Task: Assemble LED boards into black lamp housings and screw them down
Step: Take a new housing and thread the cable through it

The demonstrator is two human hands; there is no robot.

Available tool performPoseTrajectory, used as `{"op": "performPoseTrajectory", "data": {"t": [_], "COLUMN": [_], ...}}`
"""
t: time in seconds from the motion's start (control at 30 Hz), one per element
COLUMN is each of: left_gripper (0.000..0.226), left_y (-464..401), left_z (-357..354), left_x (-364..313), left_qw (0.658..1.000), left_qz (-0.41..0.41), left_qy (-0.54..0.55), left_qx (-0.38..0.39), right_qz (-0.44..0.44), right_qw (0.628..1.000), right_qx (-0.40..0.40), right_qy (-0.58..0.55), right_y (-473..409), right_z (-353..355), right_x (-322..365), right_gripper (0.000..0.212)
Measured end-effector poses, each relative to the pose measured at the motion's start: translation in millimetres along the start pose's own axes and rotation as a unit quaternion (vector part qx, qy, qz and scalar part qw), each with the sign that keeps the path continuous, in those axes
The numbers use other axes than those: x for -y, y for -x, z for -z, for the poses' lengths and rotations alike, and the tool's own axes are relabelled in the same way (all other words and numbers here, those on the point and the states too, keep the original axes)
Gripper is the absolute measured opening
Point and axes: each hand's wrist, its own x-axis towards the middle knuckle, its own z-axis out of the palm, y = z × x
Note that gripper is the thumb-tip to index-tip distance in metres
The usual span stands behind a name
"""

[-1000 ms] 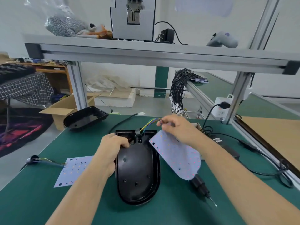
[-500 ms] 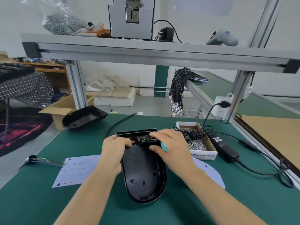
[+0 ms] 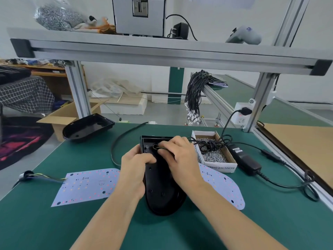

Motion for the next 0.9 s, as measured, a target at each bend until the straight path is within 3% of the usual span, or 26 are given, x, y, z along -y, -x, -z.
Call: {"op": "performPoseTrajectory", "data": {"t": [0.17,0.3,0.47,0.63,0.8,0.9], "left_gripper": [0.025,0.035,0.052,0.054,0.044,0.046], "left_y": [7.0,14.0,15.7,11.6,7.4,6.2], "left_z": [-4.9,-12.0,-21.2,-18.8,-15.1,-10.5], "left_x": [4.0,5.4,7.0,5.5,5.1,4.6], "left_qw": [0.999,0.993,0.984,0.981,0.981,0.982], "left_qz": [-0.038,-0.111,-0.155,-0.162,-0.169,-0.157], "left_qy": [0.008,-0.028,-0.082,-0.11,-0.057,-0.052], "left_qx": [-0.027,-0.039,-0.039,-0.016,-0.073,-0.086], "right_qz": [-0.004,-0.042,-0.158,-0.307,-0.211,-0.201], "right_qw": [0.998,0.998,0.987,0.935,0.955,0.96], "right_qx": [0.046,0.03,-0.018,-0.057,0.017,-0.02], "right_qy": [0.037,0.036,-0.033,-0.167,-0.207,-0.194], "right_y": [-9.5,-18.1,-17.9,-21.2,-8.9,-4.8], "right_z": [-0.2,2.8,1.3,-5.2,0.3,-1.8], "right_x": [9.8,19.8,29.4,33.8,26.3,20.0], "right_gripper": [0.016,0.016,0.009,0.007,0.009,0.007]}}
